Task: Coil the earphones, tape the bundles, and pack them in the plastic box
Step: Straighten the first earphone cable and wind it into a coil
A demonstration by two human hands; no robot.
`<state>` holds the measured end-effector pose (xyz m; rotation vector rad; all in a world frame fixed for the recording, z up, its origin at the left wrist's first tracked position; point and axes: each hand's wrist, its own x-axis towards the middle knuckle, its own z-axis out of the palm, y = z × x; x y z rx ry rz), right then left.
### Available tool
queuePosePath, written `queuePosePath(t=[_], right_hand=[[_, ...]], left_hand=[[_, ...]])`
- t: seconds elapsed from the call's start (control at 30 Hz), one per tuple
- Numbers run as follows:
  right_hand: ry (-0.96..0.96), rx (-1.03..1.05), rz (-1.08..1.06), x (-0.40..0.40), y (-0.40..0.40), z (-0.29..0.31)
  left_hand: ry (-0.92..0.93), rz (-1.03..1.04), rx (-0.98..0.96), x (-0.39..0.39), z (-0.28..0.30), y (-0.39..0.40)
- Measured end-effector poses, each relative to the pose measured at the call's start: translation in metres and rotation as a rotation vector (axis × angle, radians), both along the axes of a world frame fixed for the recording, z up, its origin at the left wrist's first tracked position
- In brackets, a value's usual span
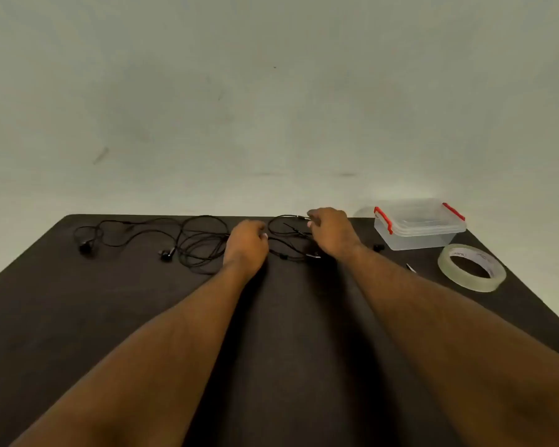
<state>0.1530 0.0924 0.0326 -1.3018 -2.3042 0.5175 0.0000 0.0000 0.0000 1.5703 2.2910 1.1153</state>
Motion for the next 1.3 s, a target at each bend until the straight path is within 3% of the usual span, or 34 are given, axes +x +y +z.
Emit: queuePosePath(t=[0.13,0.23,0.43,0.6,0.7,0.77,0.9,1.0,1.17,1.3], right_hand=[[-0.04,-0.025,-0.058,-0.014,0.031,-0.015],[-0.114,0.033,-0.089,-0.027,0.045,-0.025],[-0.056,0.152,-0.155,-0.038,0.03,-0.034],[0.412,0.177,0.076,-0.017,-0.062,-0.016],[0.691,0.021,0.103,-0.002,-0.114,-0.012],[0.766,-0.043,0.084,0.007,-0.139,-0.017],[0.7,0.198,0.158,0.02,-0.168,-0.025],[0.529,0.495,0.218,0.025,-0.168,-0.024],[0.472,0.534,0.023,0.043,-0.148,-0.031],[0.447,0.512,-0.169,0.063,-0.122,-0.03]], left_hand=[[0.178,0.018,0.004,-0.004,-0.013,0.013],[0.232,0.009,0.049,-0.007,-0.02,0.017],[0.255,0.008,0.231,-0.005,-0.019,0.014],[0.16,-0.082,0.449,0.005,-0.007,-0.026],[0.052,-0.08,0.36,0.012,-0.011,-0.061],[-0.045,-0.122,0.342,0.01,-0.015,-0.087],[-0.064,-0.212,0.393,0.016,-0.02,-0.136],[-0.23,-0.294,0.416,0.025,-0.013,-0.156],[-0.486,-0.286,0.342,0.02,-0.007,-0.163],[-0.587,-0.162,0.428,-0.001,-0.006,-0.161]])
